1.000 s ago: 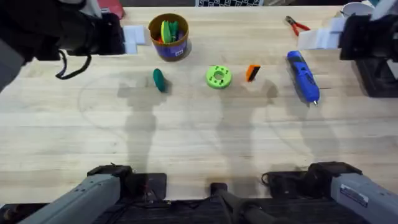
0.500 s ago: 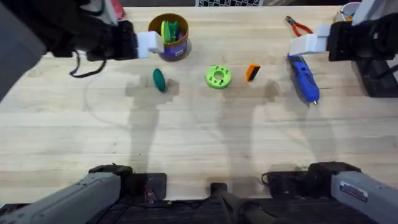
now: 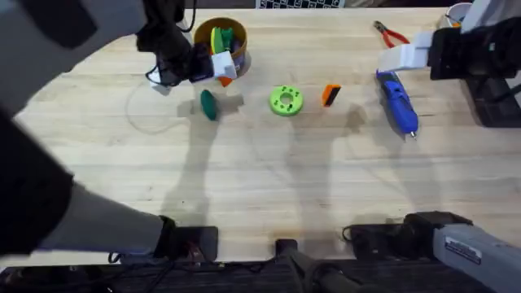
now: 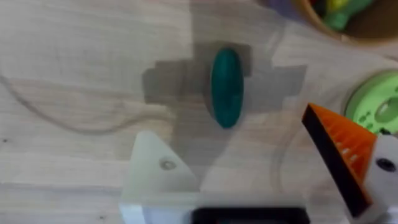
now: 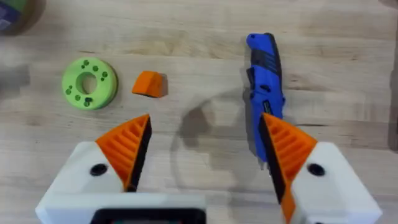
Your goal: Pick up the gripper from the table and insert it into the empty holder that is missing its gripper. Then pick up a screw, insert it into the mounting hole, and use the screwdriver to tighten it. Finally, clean up the table by picking up the vegetable and placing it into the bucket.
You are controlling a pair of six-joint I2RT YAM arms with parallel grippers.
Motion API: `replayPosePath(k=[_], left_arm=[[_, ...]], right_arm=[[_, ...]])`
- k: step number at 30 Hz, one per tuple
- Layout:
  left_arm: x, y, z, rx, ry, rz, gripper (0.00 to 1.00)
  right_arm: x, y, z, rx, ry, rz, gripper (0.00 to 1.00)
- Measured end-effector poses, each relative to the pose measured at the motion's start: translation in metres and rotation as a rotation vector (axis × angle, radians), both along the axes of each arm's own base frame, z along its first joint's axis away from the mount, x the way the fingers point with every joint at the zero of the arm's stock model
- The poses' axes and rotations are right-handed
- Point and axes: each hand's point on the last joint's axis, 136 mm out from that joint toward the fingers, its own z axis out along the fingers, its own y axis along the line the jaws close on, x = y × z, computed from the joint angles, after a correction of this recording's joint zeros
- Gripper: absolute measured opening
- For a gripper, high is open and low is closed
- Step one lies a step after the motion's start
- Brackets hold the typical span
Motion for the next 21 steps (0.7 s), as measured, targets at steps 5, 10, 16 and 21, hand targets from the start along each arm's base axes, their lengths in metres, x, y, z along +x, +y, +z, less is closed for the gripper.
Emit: replayPosePath(k=[5, 10, 16, 21], left_arm=[[0.003, 0.000, -0.028, 0.011, 0.072, 0.018, 0.985], [-0.001, 0.001, -0.055, 0.024, 0.152, 0.022, 0.987], [0.000, 0.005, -0.061, 0.047, 0.159, 0.026, 0.924], [-0.001, 0.006, -0.061, 0.052, 0.164, 0.029, 0.085]], right_arm=[[0.001, 0.000, 0.001, 0.000, -0.004, 0.000, 0.994], [0.001, 0.000, 0.001, 0.000, -0.005, 0.000, 0.994], [0.001, 0.000, 0.001, 0.000, -0.005, 0.000, 0.993], [0.001, 0.000, 0.001, 0.000, -0.004, 0.000, 0.994]])
